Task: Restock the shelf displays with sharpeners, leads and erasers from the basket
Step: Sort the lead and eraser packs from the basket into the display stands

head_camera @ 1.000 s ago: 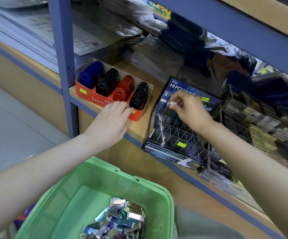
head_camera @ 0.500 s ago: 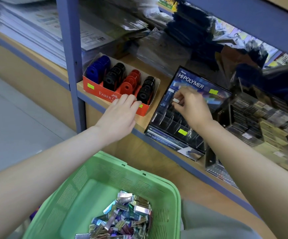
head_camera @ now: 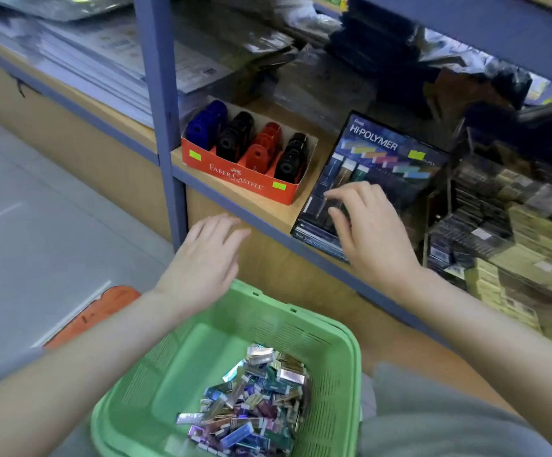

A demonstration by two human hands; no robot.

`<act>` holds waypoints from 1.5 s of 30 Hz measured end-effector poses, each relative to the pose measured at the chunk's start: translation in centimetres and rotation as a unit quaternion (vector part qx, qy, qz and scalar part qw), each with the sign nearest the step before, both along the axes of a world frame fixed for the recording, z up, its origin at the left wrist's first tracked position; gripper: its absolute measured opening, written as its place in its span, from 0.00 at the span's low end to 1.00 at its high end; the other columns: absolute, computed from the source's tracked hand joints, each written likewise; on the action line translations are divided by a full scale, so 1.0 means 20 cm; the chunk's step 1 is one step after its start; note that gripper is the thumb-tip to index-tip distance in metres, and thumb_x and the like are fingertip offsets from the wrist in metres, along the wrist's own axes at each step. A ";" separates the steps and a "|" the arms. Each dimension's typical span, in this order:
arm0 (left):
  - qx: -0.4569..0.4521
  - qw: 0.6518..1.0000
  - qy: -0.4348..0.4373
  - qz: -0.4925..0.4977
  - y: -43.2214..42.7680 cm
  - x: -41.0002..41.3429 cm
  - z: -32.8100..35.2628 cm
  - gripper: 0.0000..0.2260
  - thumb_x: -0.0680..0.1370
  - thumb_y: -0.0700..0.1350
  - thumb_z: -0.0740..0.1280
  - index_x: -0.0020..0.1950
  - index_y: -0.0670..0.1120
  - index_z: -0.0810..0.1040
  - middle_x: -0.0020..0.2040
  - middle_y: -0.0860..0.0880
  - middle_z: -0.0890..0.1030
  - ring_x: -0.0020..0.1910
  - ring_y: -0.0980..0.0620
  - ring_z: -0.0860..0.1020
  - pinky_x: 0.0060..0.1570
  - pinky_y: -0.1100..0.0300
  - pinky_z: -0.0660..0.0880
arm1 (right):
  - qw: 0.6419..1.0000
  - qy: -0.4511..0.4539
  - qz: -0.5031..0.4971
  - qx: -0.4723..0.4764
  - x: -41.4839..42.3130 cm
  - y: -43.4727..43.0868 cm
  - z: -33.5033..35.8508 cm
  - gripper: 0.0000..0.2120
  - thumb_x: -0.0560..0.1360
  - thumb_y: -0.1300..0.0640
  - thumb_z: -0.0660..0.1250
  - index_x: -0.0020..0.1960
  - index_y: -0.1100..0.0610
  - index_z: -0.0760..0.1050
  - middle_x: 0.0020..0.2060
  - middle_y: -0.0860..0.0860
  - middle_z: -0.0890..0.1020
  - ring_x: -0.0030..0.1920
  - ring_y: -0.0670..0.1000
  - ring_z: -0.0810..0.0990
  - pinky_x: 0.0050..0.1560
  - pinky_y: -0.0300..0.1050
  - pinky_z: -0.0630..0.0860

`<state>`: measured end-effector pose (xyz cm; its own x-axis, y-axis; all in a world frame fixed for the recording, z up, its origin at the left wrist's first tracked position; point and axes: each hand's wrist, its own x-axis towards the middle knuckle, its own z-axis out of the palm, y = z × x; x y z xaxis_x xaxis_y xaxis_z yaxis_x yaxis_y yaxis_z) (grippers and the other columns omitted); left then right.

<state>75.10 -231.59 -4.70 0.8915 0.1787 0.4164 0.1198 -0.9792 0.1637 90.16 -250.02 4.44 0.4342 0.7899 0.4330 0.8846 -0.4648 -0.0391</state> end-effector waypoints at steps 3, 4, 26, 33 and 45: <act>-0.017 0.999 0.040 0.030 -0.04 -0.19 -0.15 0.17 0.72 0.42 0.57 0.58 0.42 0.75 0.53 0.42 0.76 0.55 0.42 0.73 0.57 0.53 0.62 | 0.997 0.019 0.069 -0.029 -0.18 -0.08 -0.17 0.14 0.79 0.53 0.54 0.54 0.59 0.75 0.47 0.53 0.77 0.47 0.52 0.73 0.47 0.45 0.71; -0.023 0.997 0.060 0.044 -0.05 -0.26 -0.20 0.16 0.71 0.42 0.59 0.58 0.42 0.75 0.53 0.42 0.76 0.53 0.42 0.74 0.55 0.53 0.63 | 0.995 0.035 0.080 -0.049 -0.22 -0.10 -0.25 0.14 0.78 0.53 0.55 0.54 0.58 0.75 0.47 0.52 0.78 0.47 0.51 0.74 0.47 0.44 0.73; -0.300 0.905 0.163 0.254 -0.06 -0.65 -0.63 0.28 0.79 0.44 0.60 0.77 0.46 0.53 0.71 0.45 0.65 0.62 0.44 0.72 0.51 0.50 0.73 | 0.800 0.390 0.092 -0.447 -0.57 -0.04 -1.74 0.34 0.78 0.50 0.64 0.78 0.53 0.51 0.76 0.52 0.58 0.77 0.53 0.51 0.75 0.47 0.50; -0.309 0.902 0.162 0.254 -0.06 -0.64 -0.64 0.29 0.78 0.47 0.61 0.77 0.46 0.54 0.70 0.46 0.65 0.66 0.50 0.67 0.53 0.59 0.67 | 0.792 0.308 0.120 -0.514 -0.58 0.05 -1.83 0.24 0.80 0.48 0.60 0.72 0.57 0.64 0.68 0.53 0.69 0.68 0.57 0.63 0.68 0.51 0.63; -0.333 0.922 0.086 0.175 -0.23 -0.68 -0.70 0.18 0.79 0.39 0.57 0.69 0.44 0.65 0.66 0.47 0.69 0.66 0.56 0.65 0.67 0.74 0.52 | 0.799 0.534 -0.009 -0.276 -0.64 0.07 -1.52 0.13 0.81 0.53 0.59 0.56 0.61 0.76 0.40 0.53 0.80 0.36 0.50 0.76 0.33 0.39 0.68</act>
<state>61.55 -236.20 -18.62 0.7738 0.6326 -0.0326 0.4894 -0.5644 0.6647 77.36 -248.58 -25.92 0.3365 0.7220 -0.6046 0.4776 -0.6842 -0.5512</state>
